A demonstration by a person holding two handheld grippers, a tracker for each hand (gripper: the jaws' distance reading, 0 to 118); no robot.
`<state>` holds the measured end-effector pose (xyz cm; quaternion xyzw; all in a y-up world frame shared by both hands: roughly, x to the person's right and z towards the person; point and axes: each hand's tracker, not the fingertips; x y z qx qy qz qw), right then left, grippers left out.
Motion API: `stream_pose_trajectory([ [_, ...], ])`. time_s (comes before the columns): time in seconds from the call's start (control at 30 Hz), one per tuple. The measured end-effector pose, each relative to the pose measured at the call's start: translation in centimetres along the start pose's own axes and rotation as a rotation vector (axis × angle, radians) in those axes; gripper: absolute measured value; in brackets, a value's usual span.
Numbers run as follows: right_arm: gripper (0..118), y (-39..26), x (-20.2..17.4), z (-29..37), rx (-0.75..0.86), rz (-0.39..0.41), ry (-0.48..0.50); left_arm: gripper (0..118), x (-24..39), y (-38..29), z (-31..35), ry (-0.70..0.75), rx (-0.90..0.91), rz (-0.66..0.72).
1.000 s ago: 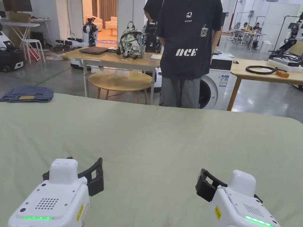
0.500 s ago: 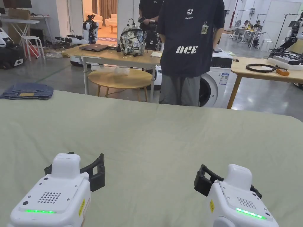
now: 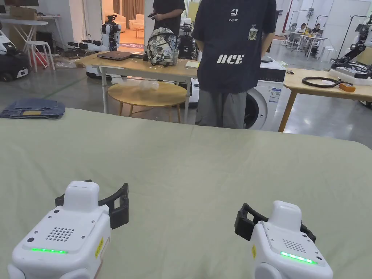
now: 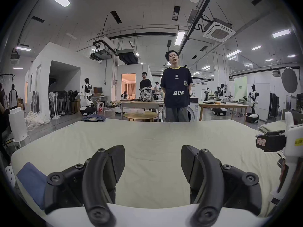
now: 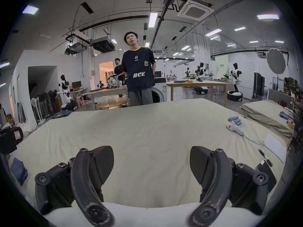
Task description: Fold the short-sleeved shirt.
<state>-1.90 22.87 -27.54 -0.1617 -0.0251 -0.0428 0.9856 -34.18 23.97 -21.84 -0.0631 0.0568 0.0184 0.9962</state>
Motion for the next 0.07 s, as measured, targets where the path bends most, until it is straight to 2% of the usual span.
stream_pose_trajectory([
  [0.07,97,0.18,0.62,-0.61,-0.016,-0.019,0.008,70,0.02,-0.06,-0.10,-0.002,0.001,0.002],
])
